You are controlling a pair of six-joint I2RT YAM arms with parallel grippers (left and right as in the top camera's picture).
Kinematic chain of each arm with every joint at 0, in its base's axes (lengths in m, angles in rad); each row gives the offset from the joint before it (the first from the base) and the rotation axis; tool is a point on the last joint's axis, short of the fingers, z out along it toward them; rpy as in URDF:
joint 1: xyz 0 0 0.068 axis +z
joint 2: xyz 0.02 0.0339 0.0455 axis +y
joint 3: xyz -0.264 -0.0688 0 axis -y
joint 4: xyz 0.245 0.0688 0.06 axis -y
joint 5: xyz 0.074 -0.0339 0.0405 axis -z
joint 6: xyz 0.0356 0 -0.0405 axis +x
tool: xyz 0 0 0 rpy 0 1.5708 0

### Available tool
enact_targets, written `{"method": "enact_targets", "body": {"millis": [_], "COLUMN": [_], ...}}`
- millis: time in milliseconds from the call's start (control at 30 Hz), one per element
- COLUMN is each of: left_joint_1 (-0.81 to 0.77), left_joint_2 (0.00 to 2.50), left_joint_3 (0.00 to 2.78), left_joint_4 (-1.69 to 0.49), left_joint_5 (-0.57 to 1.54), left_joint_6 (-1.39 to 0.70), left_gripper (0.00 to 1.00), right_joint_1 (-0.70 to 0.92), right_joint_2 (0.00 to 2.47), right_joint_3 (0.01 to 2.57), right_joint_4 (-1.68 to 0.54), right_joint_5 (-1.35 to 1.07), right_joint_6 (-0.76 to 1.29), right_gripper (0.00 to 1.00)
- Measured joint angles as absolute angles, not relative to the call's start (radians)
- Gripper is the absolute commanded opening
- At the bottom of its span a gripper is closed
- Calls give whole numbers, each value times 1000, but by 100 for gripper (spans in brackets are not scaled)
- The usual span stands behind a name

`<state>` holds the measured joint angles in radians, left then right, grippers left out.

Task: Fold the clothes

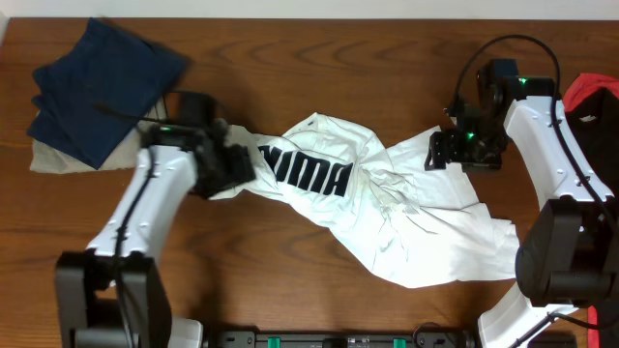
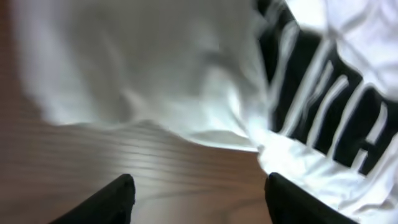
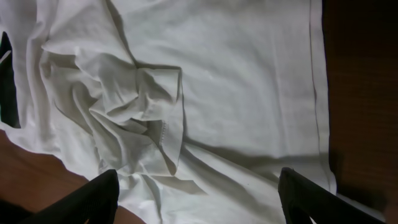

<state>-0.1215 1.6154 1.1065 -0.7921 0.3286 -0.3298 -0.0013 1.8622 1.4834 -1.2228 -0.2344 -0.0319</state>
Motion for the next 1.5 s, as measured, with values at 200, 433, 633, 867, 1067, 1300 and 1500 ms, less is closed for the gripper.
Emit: {"method": "enact_targets", "body": {"millis": [200, 433, 633, 867, 1067, 1300, 1500], "left_joint_1": [-282, -463, -583, -641, -692, -717, -775], "left_joint_2": [1650, 1670, 1765, 1850, 1850, 1850, 1850], "left_joint_3": [1073, 1074, 1074, 1073, 1074, 1074, 1074], "left_joint_4": [-603, -373, -278, -188, -146, -128, -130], "left_joint_5": [411, 447, 449, 531, 627, 709, 621], "left_joint_6": [-335, -337, -355, -401, -432, -448, -407], "left_gripper": [69, 70, 75, 76, 73, 65, 65], "right_joint_1": [-1, -1, -1, -1, -2, -38, -64], "right_joint_2": [1862, 1862, 1862, 1862, 1862, 1862, 1862], "right_joint_3": [1483, 1483, 1482, 1482, 1482, 1482, 1482], "right_joint_4": [-1225, -1236, -1289, -1338, -1318, -1316, -1328], "right_joint_5": [-234, -234, -226, -109, -23, 43, 60], "right_joint_6": [-14, -10, -7, 43, 96, 134, 147], "right_gripper": [80, 80, 82, 87, 90, 90, 90]}}
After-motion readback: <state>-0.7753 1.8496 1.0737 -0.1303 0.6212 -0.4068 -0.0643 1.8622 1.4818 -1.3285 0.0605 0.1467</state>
